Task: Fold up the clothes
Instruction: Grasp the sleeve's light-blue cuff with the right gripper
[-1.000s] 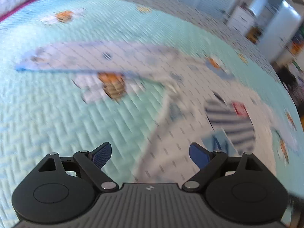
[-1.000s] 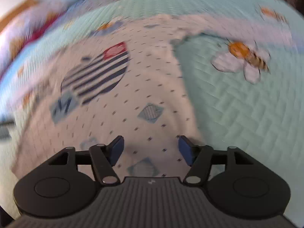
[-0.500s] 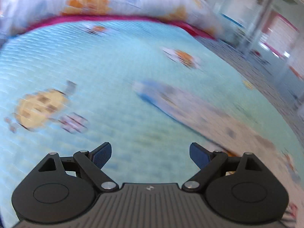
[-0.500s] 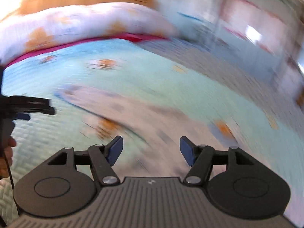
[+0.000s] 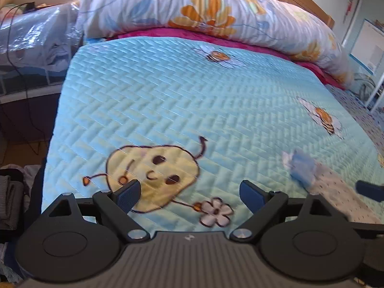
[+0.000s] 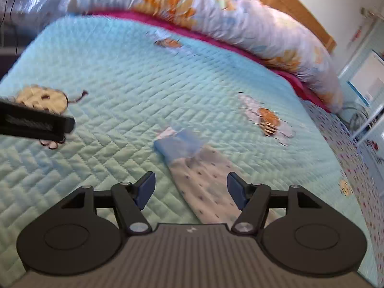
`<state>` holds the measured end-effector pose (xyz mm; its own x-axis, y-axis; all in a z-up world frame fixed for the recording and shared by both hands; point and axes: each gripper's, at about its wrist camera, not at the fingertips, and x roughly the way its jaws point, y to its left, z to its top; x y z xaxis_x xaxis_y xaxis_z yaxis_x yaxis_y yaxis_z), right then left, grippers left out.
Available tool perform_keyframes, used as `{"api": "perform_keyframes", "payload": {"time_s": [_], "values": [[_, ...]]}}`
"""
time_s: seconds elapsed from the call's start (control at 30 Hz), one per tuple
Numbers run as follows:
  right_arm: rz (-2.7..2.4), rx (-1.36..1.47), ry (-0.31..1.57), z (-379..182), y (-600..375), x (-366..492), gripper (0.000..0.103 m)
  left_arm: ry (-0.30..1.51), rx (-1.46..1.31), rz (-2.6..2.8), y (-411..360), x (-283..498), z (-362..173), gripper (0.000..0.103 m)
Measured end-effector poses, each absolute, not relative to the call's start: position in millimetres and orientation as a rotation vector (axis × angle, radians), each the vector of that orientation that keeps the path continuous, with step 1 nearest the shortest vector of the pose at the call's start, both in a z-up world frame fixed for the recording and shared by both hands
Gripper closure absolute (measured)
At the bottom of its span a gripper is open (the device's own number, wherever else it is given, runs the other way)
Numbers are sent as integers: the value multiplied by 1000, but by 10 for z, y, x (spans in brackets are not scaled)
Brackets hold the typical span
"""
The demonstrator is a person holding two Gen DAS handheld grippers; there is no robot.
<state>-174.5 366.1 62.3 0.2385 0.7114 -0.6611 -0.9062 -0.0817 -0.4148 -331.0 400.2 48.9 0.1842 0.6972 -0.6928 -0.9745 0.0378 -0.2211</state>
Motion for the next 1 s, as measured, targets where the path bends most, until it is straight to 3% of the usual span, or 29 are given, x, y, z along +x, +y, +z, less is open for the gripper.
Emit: {"api": "perform_keyframes", "payload": {"time_s": [0.3, 0.33, 0.4, 0.43, 0.53, 0.67, 0.8, 1.0], "values": [[1291, -1106, 115, 259, 4060, -1975, 40, 468, -736, 1397, 4026, -3296, 431, 10], [1275, -1109, 112, 248, 4090, -1989, 44, 468, -734, 1397, 4021, -3294, 430, 10], [1254, -1096, 139, 224, 4137, -1973, 65, 473, -727, 1398, 4017, -3286, 424, 10], [1244, -1088, 152, 214, 4158, -1964, 83, 475, -722, 1397, 4013, -3278, 422, 10], [1219, -1017, 177, 245, 4121, -1864, 85, 483, -702, 1381, 3988, -3236, 424, 10], [1179, -736, 312, 667, 3856, -1558, 86, 490, -675, 1348, 3948, -3175, 433, 10], [1085, -256, 538, 1263, 3235, -869, 86, 447, -602, 1090, 3733, -2975, 566, 11], [901, 260, 718, 1588, 1916, -4, 86, 434, -526, 517, 3134, -2584, 687, 11]]}}
